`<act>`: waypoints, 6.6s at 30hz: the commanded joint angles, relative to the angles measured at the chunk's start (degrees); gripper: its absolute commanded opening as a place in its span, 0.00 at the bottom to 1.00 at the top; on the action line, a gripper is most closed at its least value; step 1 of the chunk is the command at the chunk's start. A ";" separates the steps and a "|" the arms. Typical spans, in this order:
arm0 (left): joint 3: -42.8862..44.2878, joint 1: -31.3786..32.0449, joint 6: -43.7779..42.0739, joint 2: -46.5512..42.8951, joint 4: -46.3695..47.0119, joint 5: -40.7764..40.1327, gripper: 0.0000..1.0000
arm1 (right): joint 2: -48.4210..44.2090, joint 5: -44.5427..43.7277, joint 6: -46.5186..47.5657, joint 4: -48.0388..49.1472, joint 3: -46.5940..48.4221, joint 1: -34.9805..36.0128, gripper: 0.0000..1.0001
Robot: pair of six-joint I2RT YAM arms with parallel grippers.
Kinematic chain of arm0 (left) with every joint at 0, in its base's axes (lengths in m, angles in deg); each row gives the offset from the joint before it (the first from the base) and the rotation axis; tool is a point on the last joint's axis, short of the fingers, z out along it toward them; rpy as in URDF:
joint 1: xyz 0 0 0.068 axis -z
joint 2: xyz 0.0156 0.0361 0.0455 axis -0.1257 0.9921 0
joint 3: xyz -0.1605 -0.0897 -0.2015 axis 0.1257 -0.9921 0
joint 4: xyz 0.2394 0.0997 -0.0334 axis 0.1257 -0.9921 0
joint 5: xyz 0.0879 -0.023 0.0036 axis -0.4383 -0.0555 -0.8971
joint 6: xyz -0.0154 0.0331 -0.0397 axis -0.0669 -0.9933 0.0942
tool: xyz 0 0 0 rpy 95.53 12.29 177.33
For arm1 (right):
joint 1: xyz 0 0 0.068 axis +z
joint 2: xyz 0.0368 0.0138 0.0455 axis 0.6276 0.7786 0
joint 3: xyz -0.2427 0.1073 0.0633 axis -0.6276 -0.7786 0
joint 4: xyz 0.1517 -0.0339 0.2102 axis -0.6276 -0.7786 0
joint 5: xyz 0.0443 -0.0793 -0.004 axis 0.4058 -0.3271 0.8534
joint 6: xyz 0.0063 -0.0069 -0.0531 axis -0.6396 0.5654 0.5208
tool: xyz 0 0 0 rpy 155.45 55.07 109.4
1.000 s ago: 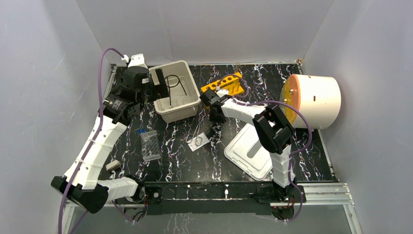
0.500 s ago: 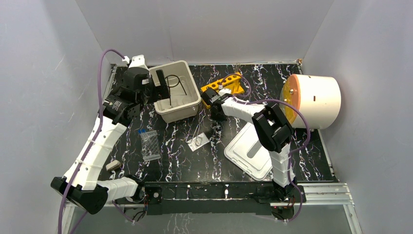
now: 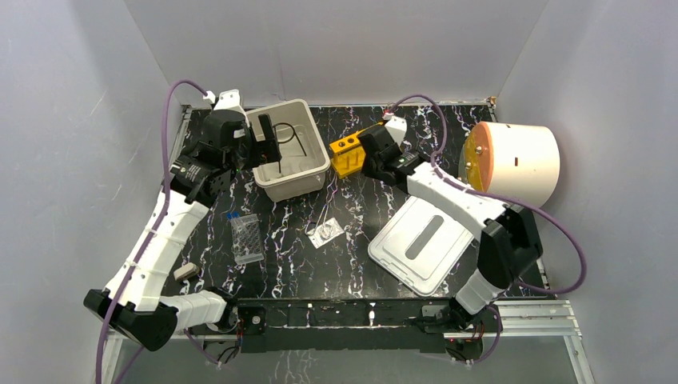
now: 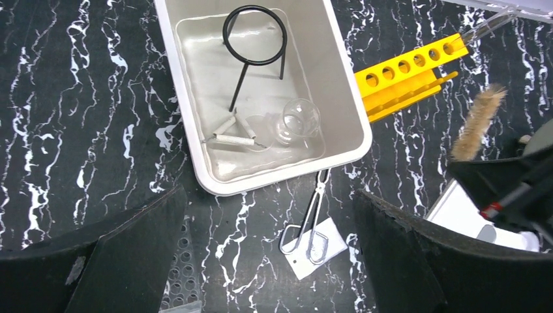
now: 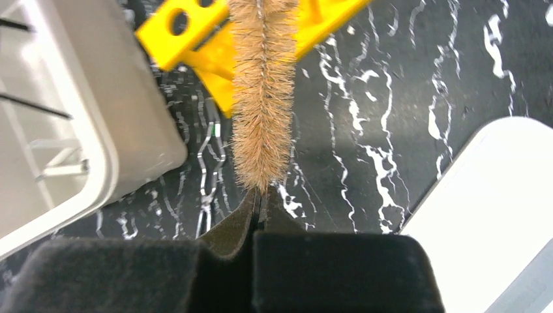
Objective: Organize the chemistry lab equipment
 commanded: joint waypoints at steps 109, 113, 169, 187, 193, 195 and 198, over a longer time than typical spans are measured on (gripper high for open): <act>-1.73 0.22 0.80 -7.23 0.35 -5.29 0.98 | -2.34 5.79 14.75 17.65 3.65 5.19 0.69; -1.40 0.21 0.80 -6.57 0.44 -4.48 0.98 | -2.84 7.98 9.16 18.17 -2.94 2.25 0.70; -1.06 0.22 -0.34 -3.95 -1.07 -7.44 0.98 | 29.62 16.85 11.61 3.58 15.26 -0.21 0.32; -2.33 0.21 0.19 -5.62 -0.91 -6.28 0.98 | 27.25 11.32 16.75 -0.16 12.70 3.06 0.27; -2.80 0.21 -0.09 -5.27 0.19 -5.56 0.98 | 22.28 11.41 17.74 1.70 6.40 3.04 0.19; -2.71 0.22 -0.12 -4.98 0.43 -5.09 0.98 | 21.20 11.21 17.78 1.50 5.11 3.06 0.18; -2.86 0.21 0.04 -4.79 0.66 -4.51 0.98 | 19.18 11.84 17.72 2.38 2.47 3.06 0.18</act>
